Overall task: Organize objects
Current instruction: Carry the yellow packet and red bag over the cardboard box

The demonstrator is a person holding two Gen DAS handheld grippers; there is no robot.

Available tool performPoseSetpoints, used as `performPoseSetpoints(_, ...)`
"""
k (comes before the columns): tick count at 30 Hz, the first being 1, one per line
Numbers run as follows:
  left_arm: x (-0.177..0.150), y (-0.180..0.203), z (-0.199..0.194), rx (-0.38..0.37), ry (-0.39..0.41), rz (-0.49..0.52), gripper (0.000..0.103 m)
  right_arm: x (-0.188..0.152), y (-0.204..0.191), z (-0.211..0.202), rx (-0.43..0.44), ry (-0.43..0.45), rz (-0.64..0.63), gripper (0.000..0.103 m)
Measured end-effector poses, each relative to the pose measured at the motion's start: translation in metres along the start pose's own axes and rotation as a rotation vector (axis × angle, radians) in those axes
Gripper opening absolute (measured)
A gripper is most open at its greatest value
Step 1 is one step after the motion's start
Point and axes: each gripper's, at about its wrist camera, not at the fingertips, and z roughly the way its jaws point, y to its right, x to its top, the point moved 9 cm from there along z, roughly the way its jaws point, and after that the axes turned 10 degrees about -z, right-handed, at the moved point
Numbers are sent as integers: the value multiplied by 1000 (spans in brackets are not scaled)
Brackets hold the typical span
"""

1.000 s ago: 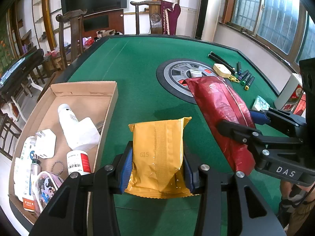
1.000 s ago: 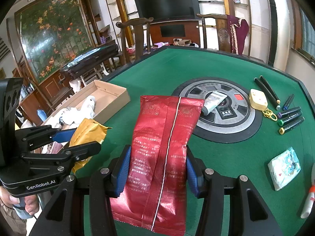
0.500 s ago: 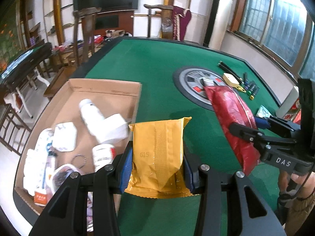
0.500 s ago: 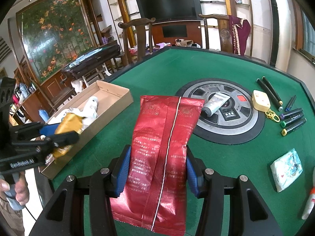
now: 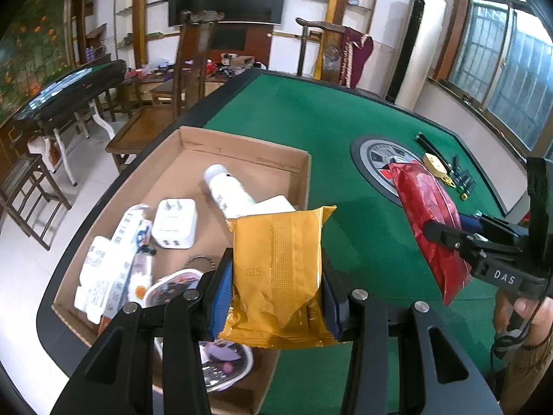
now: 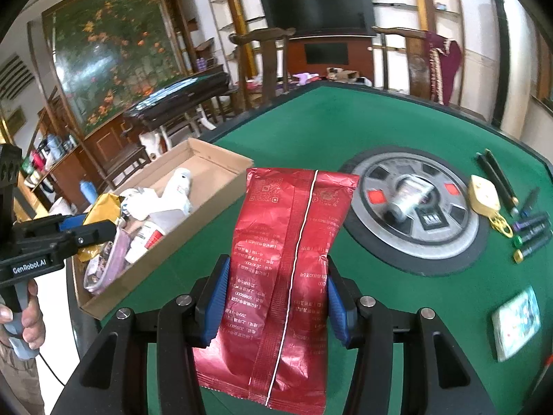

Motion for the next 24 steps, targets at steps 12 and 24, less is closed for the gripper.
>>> performPoseSetpoints(12, 9, -34, -28, 37, 59, -71, 43, 36, -36, 7, 90, 30, -87, 55)
performPoseSetpoints(24, 14, -38, -30, 41, 65, -61, 43, 32, -39, 17, 113, 21, -58, 55)
